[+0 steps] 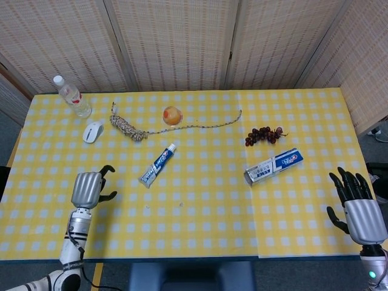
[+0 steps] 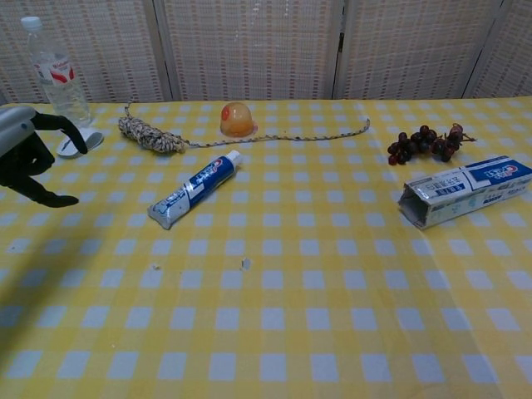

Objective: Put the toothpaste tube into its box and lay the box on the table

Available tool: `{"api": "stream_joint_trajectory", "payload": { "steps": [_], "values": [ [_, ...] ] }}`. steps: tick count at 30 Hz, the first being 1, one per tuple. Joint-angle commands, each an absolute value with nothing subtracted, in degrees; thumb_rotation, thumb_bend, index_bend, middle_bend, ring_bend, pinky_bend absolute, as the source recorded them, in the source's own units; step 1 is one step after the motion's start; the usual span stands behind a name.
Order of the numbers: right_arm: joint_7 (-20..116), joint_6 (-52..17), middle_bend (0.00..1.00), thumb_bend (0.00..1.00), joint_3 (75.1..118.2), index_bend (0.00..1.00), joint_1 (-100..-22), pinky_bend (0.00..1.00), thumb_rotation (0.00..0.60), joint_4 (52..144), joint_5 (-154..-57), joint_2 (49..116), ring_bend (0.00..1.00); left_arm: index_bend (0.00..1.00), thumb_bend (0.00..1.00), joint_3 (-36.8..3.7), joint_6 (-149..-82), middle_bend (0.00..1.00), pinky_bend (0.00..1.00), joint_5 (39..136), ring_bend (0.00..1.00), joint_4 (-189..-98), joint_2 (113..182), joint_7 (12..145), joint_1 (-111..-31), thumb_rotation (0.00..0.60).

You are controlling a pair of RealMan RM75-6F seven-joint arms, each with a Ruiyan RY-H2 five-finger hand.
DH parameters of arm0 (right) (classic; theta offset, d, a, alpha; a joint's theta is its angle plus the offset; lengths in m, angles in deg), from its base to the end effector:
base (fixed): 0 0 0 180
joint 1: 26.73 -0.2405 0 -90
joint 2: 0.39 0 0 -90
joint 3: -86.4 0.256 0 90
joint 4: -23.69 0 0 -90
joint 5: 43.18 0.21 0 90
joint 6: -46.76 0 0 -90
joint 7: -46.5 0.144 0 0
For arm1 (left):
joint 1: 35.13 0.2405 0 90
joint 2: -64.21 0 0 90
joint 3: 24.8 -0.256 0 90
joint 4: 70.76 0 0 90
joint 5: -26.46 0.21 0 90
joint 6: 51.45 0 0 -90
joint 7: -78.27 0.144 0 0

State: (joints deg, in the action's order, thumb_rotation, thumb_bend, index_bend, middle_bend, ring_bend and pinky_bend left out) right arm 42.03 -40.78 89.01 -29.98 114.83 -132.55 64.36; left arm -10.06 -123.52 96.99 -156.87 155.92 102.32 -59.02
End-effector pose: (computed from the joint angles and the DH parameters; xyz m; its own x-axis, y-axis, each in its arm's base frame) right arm -0.3092 -0.1714 0.1592 0.4771 0.0289 0.8784 -0.8775 -0.0396 0.4779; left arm -0.2092 0.2991 0.0215 0.3634 0.0273 0.9312 0.9287 -0.0898 -0.3597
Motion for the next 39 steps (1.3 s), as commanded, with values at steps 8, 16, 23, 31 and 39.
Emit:
{"api": "stream_joint_trajectory", "payload": {
  "steps": [8,16,23,31,39],
  "values": [
    [43.9,-40.2,0.0,0.41,89.2,0.0,-30.1,0.0,0.6,114.9,-131.9,63.6,0.0,0.44,0.12,-4.4,-115.2,1.0,1.0,86.5,1.0,-147.1,167.7,107.6,-70.0,0.6],
    [45.3,-38.0,0.0,0.41,89.6,0.0,-30.7,0.0,0.6,114.7,-130.0,63.2,0.0,0.44,0.13,-1.0,-111.6,1.0,1.0,83.3,1.0,-139.6,172.7,105.1,-76.2,0.6],
    [46.5,-37.8,0.0,0.41,90.1,0.0,-30.7,0.0,0.6,114.6,-128.9,62.8,0.0,0.36,0.16,-0.8,-107.1,1.0,1.0,80.1,1.0,-133.6,175.5,105.1,-80.3,0.6],
    [47.2,-38.4,0.0,0.41,90.3,0.0,-30.4,0.0,0.6,114.2,-128.5,62.5,0.0,0.35,0.19,0.4,-105.2,1.0,1.0,78.8,1.0,-126.3,178.3,102.6,-83.8,0.6],
    [47.3,-38.4,0.0,0.41,90.7,0.0,-30.3,0.0,0.6,114.0,-127.9,62.6,0.0,0.36,0.19,1.6,-103.3,1.0,1.0,77.6,1.0,-121.8,179.8,100.0,-86.3,0.6]
  ]
}}
